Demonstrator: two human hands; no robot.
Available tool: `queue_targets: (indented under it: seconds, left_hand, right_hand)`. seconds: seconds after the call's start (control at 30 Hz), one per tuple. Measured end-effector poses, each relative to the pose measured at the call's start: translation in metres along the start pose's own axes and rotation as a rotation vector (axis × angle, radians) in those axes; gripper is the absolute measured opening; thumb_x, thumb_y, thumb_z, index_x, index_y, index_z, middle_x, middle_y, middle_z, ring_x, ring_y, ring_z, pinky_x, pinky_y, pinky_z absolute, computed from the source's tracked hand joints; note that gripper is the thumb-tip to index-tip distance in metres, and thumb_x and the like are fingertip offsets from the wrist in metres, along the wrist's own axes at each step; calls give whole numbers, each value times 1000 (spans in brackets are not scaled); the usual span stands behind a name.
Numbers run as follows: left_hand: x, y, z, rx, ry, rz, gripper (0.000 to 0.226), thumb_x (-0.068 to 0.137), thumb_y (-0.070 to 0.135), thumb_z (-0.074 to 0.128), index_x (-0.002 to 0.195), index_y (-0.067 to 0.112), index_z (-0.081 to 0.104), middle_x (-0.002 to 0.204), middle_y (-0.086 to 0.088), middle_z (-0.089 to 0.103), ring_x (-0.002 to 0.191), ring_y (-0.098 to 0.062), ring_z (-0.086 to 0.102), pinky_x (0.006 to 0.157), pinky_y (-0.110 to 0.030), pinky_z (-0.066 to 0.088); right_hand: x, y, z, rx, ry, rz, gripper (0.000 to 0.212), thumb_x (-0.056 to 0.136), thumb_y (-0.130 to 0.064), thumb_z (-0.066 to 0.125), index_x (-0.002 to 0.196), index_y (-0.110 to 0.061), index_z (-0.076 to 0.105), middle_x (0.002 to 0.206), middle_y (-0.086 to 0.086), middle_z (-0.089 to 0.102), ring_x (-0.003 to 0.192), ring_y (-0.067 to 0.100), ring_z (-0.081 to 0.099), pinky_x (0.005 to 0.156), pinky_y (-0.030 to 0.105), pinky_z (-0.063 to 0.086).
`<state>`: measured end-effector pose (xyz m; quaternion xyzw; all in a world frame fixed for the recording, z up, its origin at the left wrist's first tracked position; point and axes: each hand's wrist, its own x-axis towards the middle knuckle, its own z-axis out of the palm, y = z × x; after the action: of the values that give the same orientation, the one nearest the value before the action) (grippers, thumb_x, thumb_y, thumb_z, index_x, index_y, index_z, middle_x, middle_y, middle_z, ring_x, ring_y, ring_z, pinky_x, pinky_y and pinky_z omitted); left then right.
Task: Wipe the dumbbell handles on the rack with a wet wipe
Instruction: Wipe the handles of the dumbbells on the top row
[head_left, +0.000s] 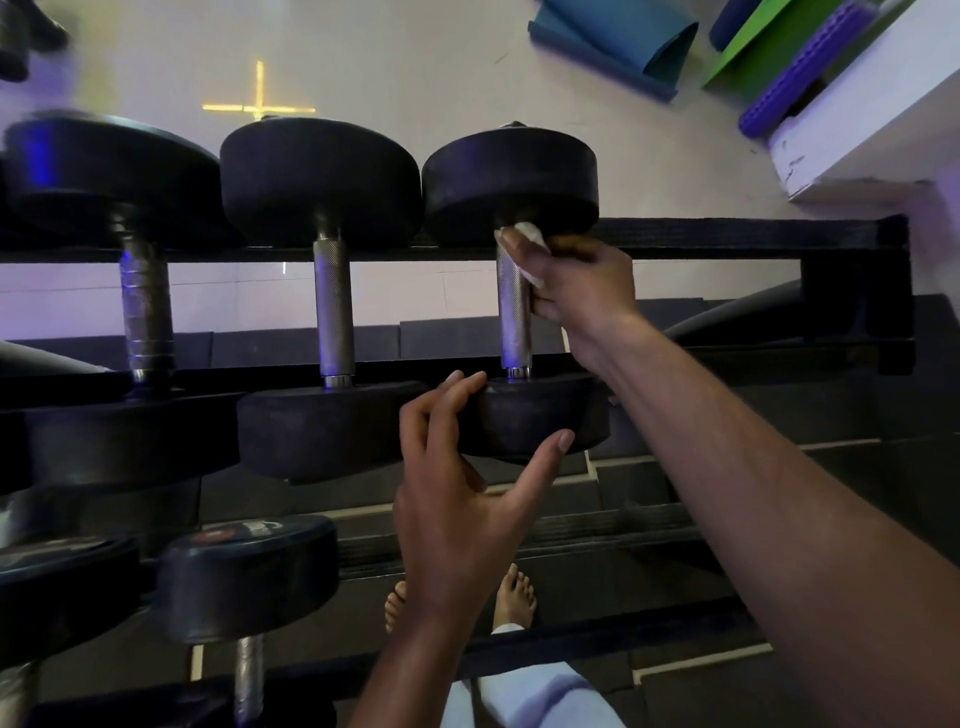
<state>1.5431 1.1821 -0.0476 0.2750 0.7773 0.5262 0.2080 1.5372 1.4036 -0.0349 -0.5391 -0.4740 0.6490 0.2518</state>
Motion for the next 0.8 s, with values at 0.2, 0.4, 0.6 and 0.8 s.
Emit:
queue_targets:
  seconds: [0.2,0.4,0.6,0.8]
  left_hand:
    - [0,2,1,-8,-4,-1,80,78,65,90,147,36,59,144,19,48,99,-7,66,68,-18,55]
    - [0,0,2,-17,-10,7,81,78,61,91,148,34,58,143,17,48,104,-7,65,65,-18,56]
    - [-1,-2,2,-5,-26,26,81,79,57,91,147,31,57,141,14,46,105,5,62,69,-11,53]
    - [-1,-4,2,5,-30,34,82,79,57,91,148,30,57,141,11,48,106,9,60,69,-12,55]
  right_hand:
    - [17,-4,-14,83,-164,230,25,88,-18,86,109,-18,74,91,-1,75,83,13,69,78,38,64]
    - [30,2,-15,107,-249,340,33,101,6,49,98,-18,71,95,3,75,88,21,71,78,34,63]
    - [35,1,-16,16,-224,210,27,97,10,55,98,-13,69,85,7,71,69,18,71,60,31,61]
    - [24,-2,-36,44,-449,75,30,90,19,57,93,-9,67,88,7,67,86,21,70,88,39,63]
